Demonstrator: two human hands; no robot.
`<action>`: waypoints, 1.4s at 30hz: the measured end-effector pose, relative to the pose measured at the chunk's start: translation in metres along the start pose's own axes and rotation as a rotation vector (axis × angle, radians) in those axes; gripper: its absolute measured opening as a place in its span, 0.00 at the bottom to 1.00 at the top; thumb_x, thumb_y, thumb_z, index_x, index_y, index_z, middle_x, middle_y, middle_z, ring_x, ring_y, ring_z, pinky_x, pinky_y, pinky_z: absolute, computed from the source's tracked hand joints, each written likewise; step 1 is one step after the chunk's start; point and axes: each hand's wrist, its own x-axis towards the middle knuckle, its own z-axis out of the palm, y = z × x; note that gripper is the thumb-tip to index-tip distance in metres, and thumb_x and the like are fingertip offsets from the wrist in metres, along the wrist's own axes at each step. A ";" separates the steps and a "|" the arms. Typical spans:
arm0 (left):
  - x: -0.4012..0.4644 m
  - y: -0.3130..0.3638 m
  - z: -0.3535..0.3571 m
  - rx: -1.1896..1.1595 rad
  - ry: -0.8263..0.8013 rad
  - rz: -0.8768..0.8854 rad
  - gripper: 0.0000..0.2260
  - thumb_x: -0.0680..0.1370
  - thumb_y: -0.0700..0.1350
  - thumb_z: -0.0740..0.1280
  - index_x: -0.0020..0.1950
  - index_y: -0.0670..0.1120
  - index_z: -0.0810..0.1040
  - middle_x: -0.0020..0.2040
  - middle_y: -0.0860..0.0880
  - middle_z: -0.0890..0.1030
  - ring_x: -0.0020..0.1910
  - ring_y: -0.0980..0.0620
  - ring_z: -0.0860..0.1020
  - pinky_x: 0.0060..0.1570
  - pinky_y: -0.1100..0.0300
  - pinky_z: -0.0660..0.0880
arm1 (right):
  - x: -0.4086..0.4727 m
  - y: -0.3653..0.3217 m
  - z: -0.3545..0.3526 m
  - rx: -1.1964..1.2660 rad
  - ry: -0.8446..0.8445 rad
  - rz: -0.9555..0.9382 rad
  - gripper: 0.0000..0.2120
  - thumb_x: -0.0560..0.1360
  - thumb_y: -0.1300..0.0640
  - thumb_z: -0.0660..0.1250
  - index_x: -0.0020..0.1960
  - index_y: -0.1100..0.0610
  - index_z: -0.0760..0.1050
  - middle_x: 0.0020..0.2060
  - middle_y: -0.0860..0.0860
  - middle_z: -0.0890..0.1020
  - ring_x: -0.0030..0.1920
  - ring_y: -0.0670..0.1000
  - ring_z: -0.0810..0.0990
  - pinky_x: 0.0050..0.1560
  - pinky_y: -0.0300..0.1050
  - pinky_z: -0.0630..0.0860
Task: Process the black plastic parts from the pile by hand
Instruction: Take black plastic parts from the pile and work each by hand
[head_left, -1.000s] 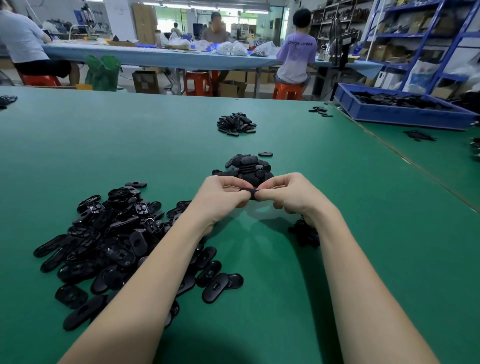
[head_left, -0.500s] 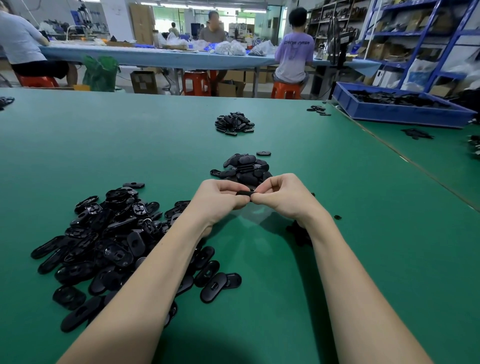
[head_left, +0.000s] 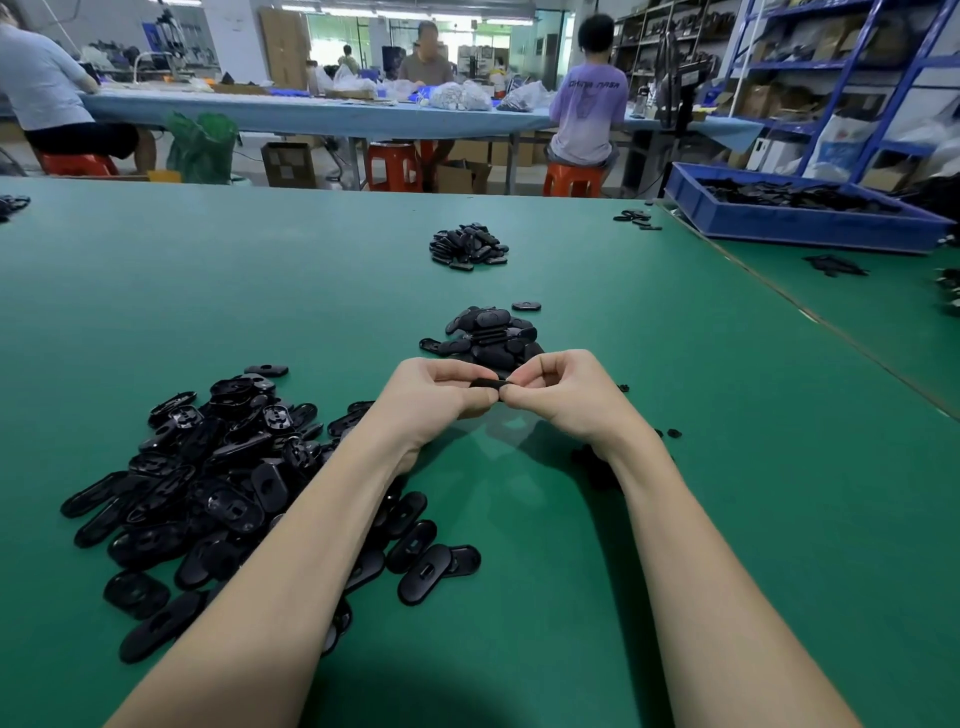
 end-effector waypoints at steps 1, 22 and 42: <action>0.000 -0.001 0.001 -0.017 -0.008 -0.007 0.09 0.73 0.32 0.74 0.44 0.47 0.85 0.37 0.50 0.86 0.35 0.58 0.82 0.38 0.70 0.78 | 0.000 0.000 0.000 0.012 0.001 0.001 0.06 0.70 0.58 0.77 0.37 0.53 0.81 0.25 0.41 0.77 0.26 0.40 0.72 0.28 0.31 0.67; 0.002 -0.001 -0.001 0.015 0.023 0.069 0.08 0.74 0.34 0.74 0.46 0.47 0.85 0.37 0.50 0.86 0.36 0.58 0.81 0.37 0.71 0.76 | -0.003 -0.008 0.004 0.059 0.025 -0.028 0.06 0.72 0.61 0.76 0.39 0.55 0.81 0.27 0.43 0.77 0.26 0.41 0.71 0.28 0.31 0.68; 0.071 0.012 0.014 0.819 0.326 0.360 0.03 0.73 0.48 0.73 0.46 0.54 0.81 0.48 0.56 0.83 0.50 0.51 0.80 0.45 0.60 0.70 | -0.004 0.006 -0.021 0.105 0.152 0.047 0.06 0.77 0.52 0.71 0.42 0.50 0.83 0.39 0.44 0.87 0.31 0.40 0.73 0.37 0.37 0.72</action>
